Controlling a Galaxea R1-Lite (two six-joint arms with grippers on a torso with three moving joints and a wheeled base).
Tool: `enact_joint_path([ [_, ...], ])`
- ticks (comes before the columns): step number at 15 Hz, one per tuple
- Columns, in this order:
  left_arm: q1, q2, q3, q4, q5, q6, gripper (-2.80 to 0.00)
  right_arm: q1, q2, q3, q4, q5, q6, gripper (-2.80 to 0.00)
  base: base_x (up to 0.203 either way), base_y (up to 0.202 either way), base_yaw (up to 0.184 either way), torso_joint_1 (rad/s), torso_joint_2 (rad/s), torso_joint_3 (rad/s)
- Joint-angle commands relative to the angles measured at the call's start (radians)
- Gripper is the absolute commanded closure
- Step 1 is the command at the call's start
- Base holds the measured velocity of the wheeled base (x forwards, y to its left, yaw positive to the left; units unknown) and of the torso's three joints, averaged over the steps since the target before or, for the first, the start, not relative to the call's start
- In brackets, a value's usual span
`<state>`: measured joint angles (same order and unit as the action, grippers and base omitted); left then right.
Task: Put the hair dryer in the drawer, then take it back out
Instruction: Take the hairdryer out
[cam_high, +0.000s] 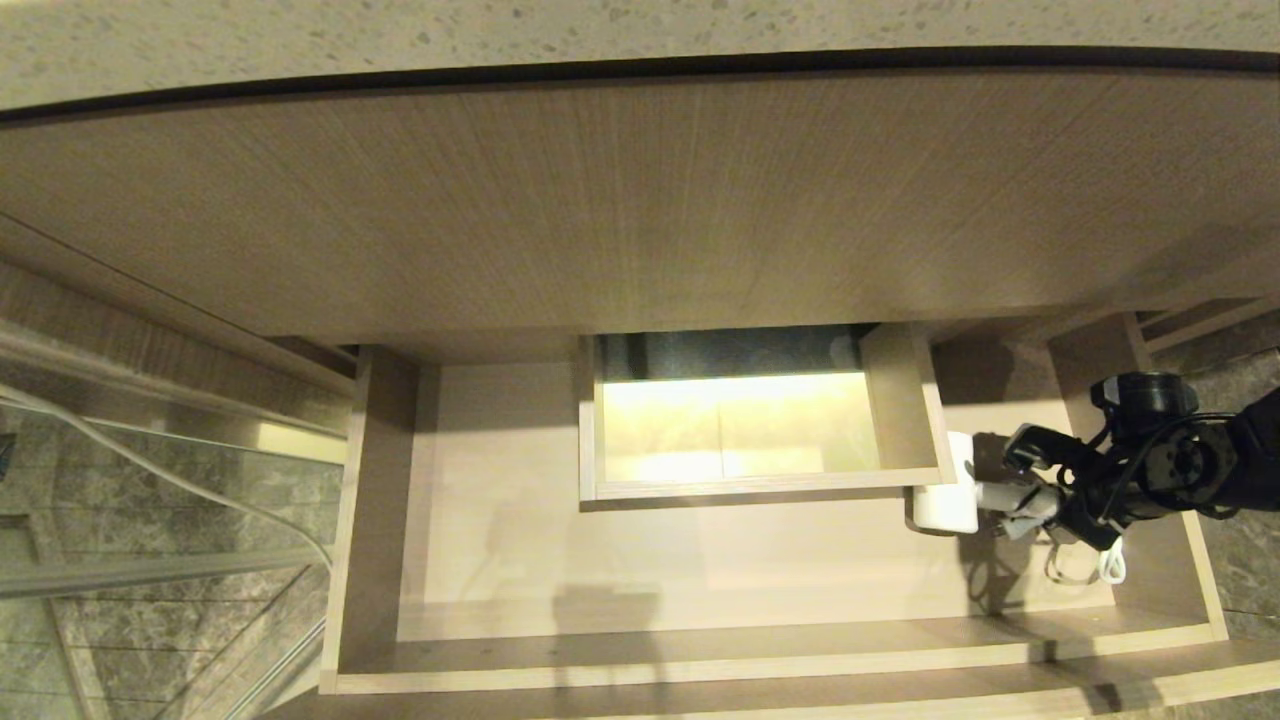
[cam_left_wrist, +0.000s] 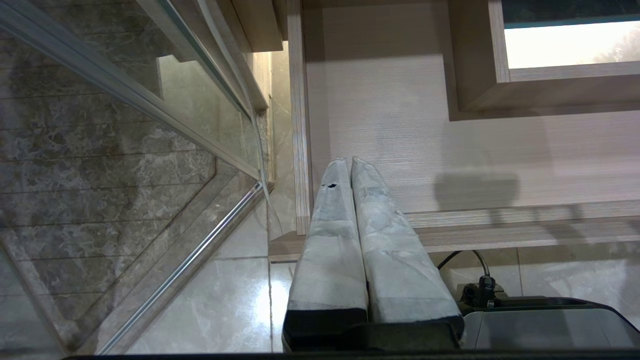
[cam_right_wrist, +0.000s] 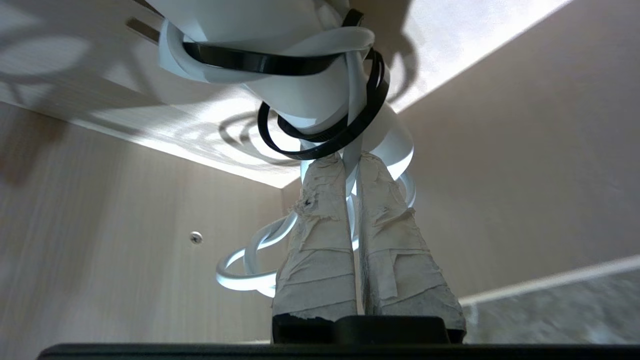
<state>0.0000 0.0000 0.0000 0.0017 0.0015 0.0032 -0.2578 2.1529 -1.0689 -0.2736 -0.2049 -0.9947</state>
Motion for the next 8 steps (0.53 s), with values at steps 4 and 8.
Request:
enact_joint_path([
  [4, 0.0, 0.0, 0.0, 0.0, 0.0, 0.0, 0.0, 0.001, -0.083, 0.015, -0.002, 0.001, -0.027, 0.0, 0.0, 0.0, 0.0, 0.0, 0.0, 0.0],
  [8, 0.0, 0.0, 0.0, 0.0, 0.0, 0.0, 0.0, 0.002, -0.135, 0.031, -0.002, 0.001, -0.054, 0.0, 0.0, 0.0, 0.0, 0.0, 0.0, 0.0],
])
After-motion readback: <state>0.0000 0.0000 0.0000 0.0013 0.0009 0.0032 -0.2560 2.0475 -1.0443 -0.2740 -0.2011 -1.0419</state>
